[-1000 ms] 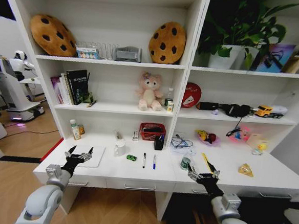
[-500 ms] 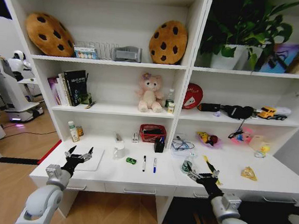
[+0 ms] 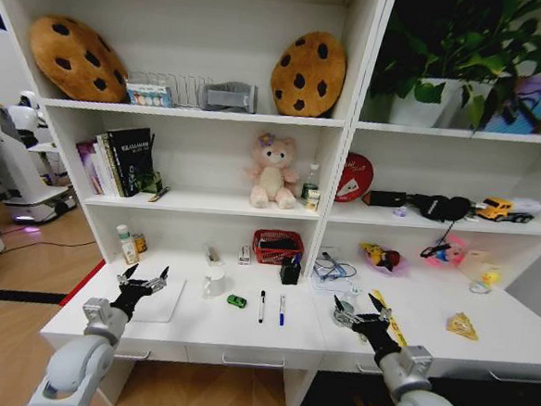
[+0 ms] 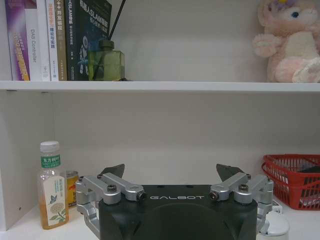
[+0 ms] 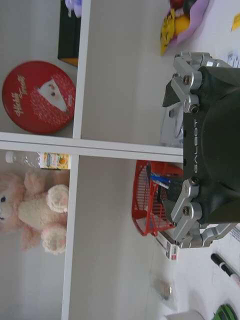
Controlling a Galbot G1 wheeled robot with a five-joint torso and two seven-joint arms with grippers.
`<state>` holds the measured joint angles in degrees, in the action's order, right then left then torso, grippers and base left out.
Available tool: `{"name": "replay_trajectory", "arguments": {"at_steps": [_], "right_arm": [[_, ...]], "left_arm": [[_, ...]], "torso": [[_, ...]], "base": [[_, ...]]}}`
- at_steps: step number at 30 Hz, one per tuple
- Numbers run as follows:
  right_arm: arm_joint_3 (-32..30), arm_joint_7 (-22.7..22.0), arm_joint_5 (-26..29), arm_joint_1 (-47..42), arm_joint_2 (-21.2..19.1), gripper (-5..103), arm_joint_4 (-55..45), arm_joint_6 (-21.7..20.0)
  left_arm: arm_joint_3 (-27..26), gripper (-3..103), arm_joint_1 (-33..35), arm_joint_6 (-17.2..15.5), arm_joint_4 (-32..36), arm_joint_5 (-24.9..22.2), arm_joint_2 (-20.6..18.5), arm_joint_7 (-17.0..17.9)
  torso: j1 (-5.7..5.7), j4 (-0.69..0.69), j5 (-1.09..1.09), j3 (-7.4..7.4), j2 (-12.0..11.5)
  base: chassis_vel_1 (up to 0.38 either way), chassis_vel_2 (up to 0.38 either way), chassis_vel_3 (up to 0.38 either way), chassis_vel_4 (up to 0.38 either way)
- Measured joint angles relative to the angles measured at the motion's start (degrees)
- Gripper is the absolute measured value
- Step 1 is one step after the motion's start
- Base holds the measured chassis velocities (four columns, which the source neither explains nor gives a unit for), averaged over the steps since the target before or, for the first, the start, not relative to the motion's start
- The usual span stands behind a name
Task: Organize the objects on the table.
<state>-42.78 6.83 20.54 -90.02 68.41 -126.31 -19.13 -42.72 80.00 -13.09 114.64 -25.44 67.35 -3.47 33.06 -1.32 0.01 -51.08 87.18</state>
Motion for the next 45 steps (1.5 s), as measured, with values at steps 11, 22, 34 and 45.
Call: {"name": "replay_trajectory", "arguments": {"at_steps": [11, 22, 34, 45], "right_arm": [[8.87, 9.55, 9.69, 11.10, -18.83, 100, 10.72, -4.54], [22.02, 16.53, 11.64, 24.34, -25.30, 100, 16.52, -7.88], [42.10, 22.87, 16.17, 44.85, -21.94, 100, 28.68, -10.93], [55.84, 22.85, 18.66, 58.22, -16.99, 100, 37.49, -14.43]], "left_arm": [[0.00, 100, 0.00, 0.00, 0.00, 0.00, 0.00, 0.00], [-0.01, 100, 0.00, 0.01, 0.00, 0.00, 0.00, 0.03], [0.00, 100, 0.00, 0.01, 0.01, 0.00, 0.00, -0.02], [0.00, 100, 0.00, 0.01, 0.01, 0.00, 0.00, -0.02]], "torso": [[-0.01, 0.01, -0.01, 0.00, 0.00], [-0.01, 0.00, -0.01, 0.00, 0.00], [-0.01, 0.01, -0.01, 0.00, 0.00], [0.00, 0.00, -0.04, 0.00, 0.00]], "base": [[0.000, 0.000, 0.000, 0.000], [0.000, 0.000, 0.000, 0.000], [0.000, 0.000, 0.000, 0.000], [0.000, 0.000, 0.000, 0.000]]}}
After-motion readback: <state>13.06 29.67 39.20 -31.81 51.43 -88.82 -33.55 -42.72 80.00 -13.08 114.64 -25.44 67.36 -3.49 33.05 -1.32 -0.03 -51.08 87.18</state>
